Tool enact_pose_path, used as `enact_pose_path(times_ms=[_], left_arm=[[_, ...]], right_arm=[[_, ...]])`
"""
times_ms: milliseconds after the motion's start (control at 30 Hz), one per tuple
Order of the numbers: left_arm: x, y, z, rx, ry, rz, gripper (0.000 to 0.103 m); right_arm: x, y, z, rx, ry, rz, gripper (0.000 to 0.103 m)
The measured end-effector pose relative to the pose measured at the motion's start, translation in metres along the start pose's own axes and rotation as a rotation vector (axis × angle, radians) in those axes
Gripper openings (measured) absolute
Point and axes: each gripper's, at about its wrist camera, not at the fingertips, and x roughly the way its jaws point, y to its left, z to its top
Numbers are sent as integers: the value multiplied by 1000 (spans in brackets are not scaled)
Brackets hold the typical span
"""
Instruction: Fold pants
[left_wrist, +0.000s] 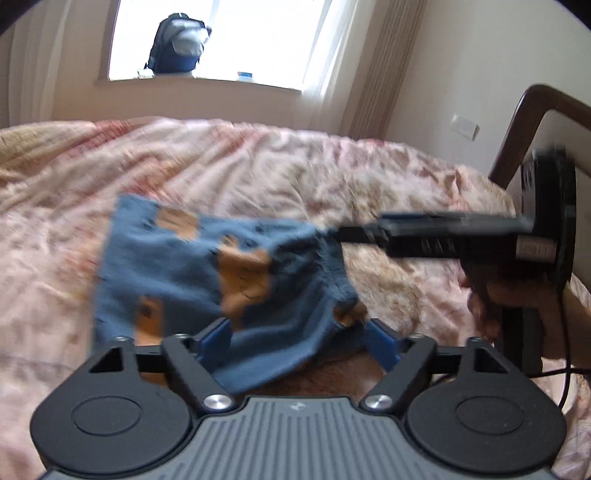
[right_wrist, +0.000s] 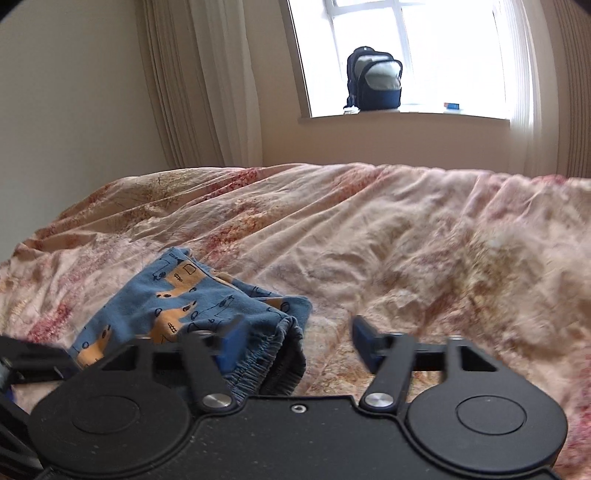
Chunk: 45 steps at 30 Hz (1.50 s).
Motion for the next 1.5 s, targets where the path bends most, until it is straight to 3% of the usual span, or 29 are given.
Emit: enact_pose_path(times_ms=[67,133,200,300,367,433,500,567,600,667,733,767,833,867,933,1033,1133,1200,1300,1400,1500], left_arm=[[-8,12,2,-22,-64,121,103],[-5,26,5,-64,-101,283,103],[6,41,4,-95,-76,397,103],[29,67,-13,-99,57,468,103],[26,81,-25,-126,48,415,103],[17,87,-22,-153,44,399,103],[10,89,-9,-162,46,427,103],[3,85,10,-157,-35,439,103],[5,82,21,-139,-72,426,103],[21,75,44,-82,-94,381,103],[51,70,59,-8,-71,345,103],[72,69,63,38,-25,354,103],[106,73,63,110,43,452,103],[115,81,62,101,51,475,103],[115,106,61,2,43,418,103],[101,125,62,-120,22,385,103],[73,121,55,-174,-9,407,103],[56,112,44,-178,0,353,103],[47,103,17,-158,47,268,103],[44,104,-7,-128,50,272,103],[29,99,-4,-163,74,296,103]], right_arm=[[-3,9,-3,-38,-10,-31,89],[-3,20,-6,-81,-24,-52,99],[-2,34,-8,-126,-30,-57,102],[8,54,-20,-230,16,-101,102],[18,57,-37,-335,80,-160,102],[13,49,-52,-354,72,-121,102],[-2,40,-51,-310,33,-67,102],[-20,41,-43,-329,-84,-35,102],[-23,46,-36,-361,-126,-44,102],[-10,55,-19,-413,-131,-90,102],[12,56,-5,-376,-117,-104,102],[23,52,-1,-340,-109,-71,102],[49,45,1,-301,-69,-50,102],[61,42,-1,-310,-44,-75,102],[73,31,-9,-349,-24,-128,102],[62,7,-13,-220,-24,-98,102],[31,14,-15,-175,-114,-78,102],[15,23,-20,-192,-145,-2,102],[14,36,-36,-225,-64,22,102],[29,38,-54,-240,54,-38,102],[17,35,-51,-165,34,-45,102]])
